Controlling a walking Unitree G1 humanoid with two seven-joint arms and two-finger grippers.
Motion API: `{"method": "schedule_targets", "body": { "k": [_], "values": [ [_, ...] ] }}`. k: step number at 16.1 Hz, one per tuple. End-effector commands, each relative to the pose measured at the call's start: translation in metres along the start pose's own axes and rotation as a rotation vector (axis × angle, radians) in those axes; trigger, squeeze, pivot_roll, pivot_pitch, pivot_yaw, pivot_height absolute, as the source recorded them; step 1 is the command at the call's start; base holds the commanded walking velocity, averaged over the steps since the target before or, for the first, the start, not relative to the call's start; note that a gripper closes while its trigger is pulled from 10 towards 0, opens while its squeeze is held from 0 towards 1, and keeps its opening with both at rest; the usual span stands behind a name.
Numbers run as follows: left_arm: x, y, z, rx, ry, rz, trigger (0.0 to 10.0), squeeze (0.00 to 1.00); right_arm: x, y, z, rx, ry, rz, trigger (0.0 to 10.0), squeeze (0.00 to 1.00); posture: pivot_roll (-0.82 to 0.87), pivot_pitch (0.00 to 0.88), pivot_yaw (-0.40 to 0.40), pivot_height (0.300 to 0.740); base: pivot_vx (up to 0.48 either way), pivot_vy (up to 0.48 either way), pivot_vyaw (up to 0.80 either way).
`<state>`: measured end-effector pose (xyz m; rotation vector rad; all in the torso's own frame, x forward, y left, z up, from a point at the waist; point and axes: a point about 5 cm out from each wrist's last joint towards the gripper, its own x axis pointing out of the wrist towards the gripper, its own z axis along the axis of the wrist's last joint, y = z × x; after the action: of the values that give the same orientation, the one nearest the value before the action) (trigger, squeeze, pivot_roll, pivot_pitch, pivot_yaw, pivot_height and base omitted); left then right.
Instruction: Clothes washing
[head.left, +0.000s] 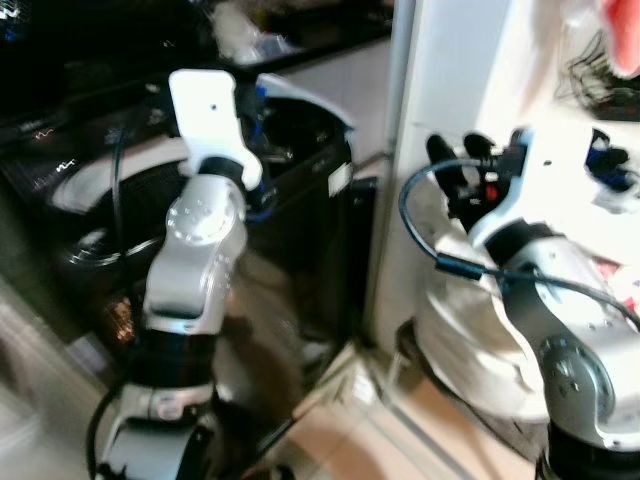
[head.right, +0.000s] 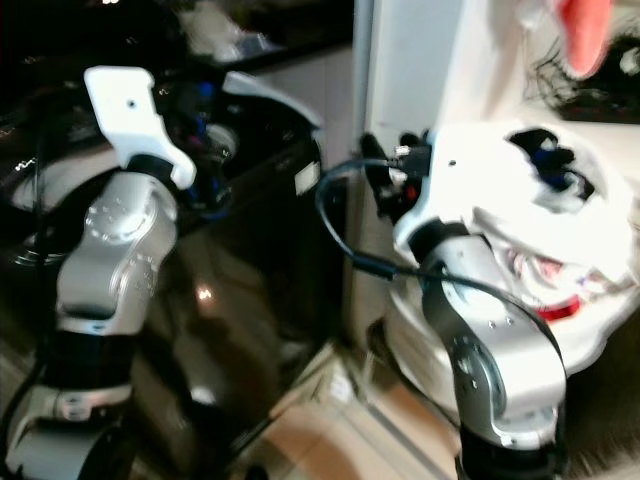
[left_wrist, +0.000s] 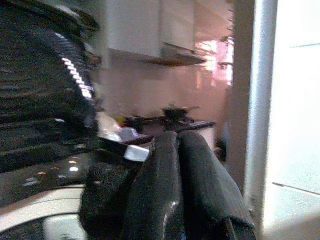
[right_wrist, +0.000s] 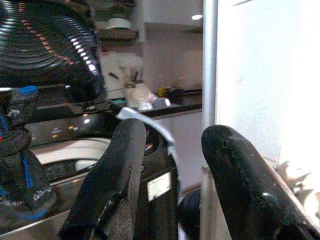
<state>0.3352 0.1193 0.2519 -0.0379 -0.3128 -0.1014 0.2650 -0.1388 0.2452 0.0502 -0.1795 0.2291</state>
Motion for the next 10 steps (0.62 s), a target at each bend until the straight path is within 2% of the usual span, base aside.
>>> {"method": "schedule_targets", "body": {
  "k": [1,2,7,8,10],
  "values": [
    [-0.0013,0.0045,-0.001,0.033,0.006,0.004,10.0,0.0,-0.0011,0.0008,0.0012,0.006,-0.001,-0.002,10.0,0.0,-0.09,0.0,0.086,0.74,0.0,-0.356,0.0],
    [-0.0014,0.0042,-0.0013,0.057,0.007,0.0,10.0,0.0,-0.0014,0.0007,0.0009,0.007,0.0,-0.003,10.0,0.0,-0.1,0.0,0.089,0.74,0.0,-0.48,0.0],
    [-0.0023,0.0004,-0.0031,0.06,0.013,-0.018,10.0,0.0,-0.0032,-0.0004,0.0005,0.01,0.001,-0.016,10.0,0.0,-0.1,0.0,0.096,0.74,0.0,-0.454,0.0],
    [-0.0026,-0.0009,-0.0058,0.03,0.038,-0.026,10.0,0.0,-0.0035,-0.0014,0.0003,0.01,0.002,-0.02,10.0,0.0,-0.1,0.0,0.096,0.74,0.0,0.0,0.0],
    [-0.0036,-0.0025,-0.0098,0.039,0.062,-0.025,10.0,0.0,-0.0037,-0.0025,-0.0004,0.008,0.008,-0.023,10.0,0.0,-0.1,0.0,0.096,0.74,0.0,0.0,0.0]
  ]
}}
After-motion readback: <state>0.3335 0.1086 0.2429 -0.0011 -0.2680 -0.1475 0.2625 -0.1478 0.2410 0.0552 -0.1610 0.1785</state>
